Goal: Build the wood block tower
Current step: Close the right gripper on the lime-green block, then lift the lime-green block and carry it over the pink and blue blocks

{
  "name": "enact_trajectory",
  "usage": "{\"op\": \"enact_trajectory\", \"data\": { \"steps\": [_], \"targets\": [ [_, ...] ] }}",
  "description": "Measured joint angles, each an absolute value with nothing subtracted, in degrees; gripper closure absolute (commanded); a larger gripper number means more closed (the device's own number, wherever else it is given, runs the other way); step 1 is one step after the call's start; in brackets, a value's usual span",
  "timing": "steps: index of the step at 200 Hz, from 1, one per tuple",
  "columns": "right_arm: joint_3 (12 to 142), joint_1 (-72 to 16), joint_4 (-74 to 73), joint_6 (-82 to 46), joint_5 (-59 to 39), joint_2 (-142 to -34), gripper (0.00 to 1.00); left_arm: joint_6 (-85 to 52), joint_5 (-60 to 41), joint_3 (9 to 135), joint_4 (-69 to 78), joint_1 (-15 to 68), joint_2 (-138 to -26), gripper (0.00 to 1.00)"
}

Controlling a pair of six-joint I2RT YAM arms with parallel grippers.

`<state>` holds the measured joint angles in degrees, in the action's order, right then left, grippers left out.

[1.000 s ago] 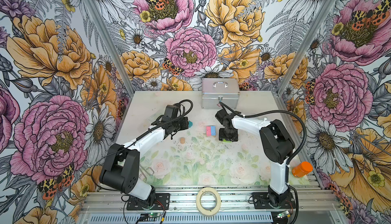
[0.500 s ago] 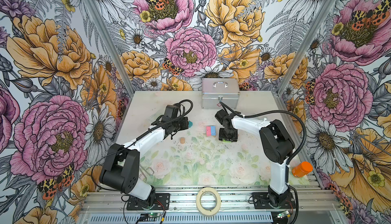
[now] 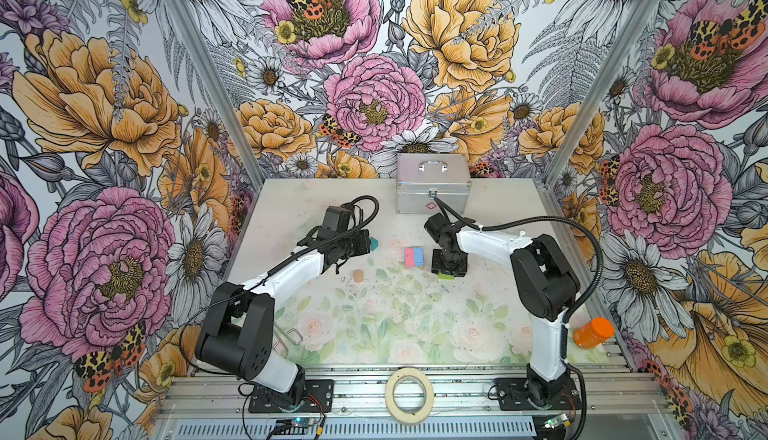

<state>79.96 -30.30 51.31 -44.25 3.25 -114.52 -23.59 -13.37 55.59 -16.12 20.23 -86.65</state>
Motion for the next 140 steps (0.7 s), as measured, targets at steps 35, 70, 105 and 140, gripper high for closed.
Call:
{"op": "enact_trajectory", "data": {
  "steps": [35,70,105,140],
  "targets": [
    [79.7,-30.3,51.1,-44.5,3.2,-114.3,0.76,-23.6,-13.4,55.6,-16.1,20.2,-86.7,1.00],
    [79.2,-30.3,50.5,-44.5,3.2,-114.0,0.94,-23.6,-13.4,55.6,-16.1,20.2,-86.7,1.00],
    [78.9,-30.3,50.5,-43.9,2.7,-113.5,1.00,-23.6,-13.4,55.6,-16.1,20.2,-86.7,1.00],
    [79.7,-30.3,52.8,-42.5,2.1,-113.0,1.00,-23.6,-13.3,55.6,-16.3,20.2,-86.4,1.00]
  ]
}}
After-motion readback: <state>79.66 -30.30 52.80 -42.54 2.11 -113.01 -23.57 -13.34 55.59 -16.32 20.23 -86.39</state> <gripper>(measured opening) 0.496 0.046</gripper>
